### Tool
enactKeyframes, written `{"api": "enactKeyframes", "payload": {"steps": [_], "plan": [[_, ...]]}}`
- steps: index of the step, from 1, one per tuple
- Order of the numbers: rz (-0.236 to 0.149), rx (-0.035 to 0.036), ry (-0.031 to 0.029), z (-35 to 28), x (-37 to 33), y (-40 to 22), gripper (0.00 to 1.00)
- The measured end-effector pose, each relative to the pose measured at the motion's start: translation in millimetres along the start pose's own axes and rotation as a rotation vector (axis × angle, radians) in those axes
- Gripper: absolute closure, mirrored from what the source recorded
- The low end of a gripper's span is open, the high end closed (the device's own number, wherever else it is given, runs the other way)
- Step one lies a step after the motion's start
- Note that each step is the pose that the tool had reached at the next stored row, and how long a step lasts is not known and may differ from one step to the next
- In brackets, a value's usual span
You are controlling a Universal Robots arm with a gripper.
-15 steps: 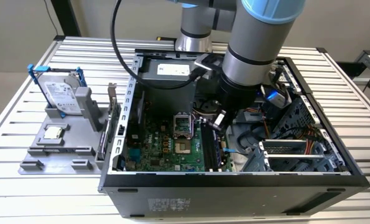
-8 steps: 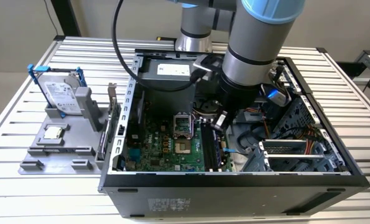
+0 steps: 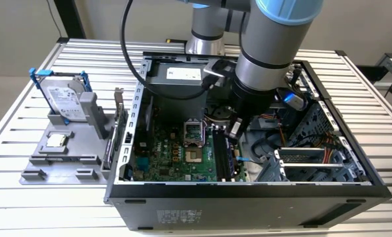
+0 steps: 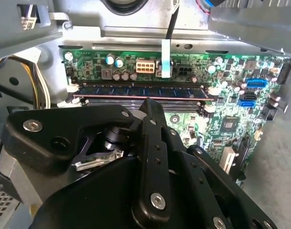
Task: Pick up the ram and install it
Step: 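Press down the ram until it locks into place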
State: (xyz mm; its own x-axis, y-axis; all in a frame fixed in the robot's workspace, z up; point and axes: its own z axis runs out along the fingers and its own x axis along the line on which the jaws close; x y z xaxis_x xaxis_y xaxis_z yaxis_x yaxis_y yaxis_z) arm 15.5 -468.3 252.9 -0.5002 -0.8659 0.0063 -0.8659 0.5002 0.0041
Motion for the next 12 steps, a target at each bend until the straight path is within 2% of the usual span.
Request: {"api": "enactKeyframes", "payload": {"steps": [12], "plan": [[-0.097,0.0006,0.0004,0.0,0.0,0.0,1.0]]}}
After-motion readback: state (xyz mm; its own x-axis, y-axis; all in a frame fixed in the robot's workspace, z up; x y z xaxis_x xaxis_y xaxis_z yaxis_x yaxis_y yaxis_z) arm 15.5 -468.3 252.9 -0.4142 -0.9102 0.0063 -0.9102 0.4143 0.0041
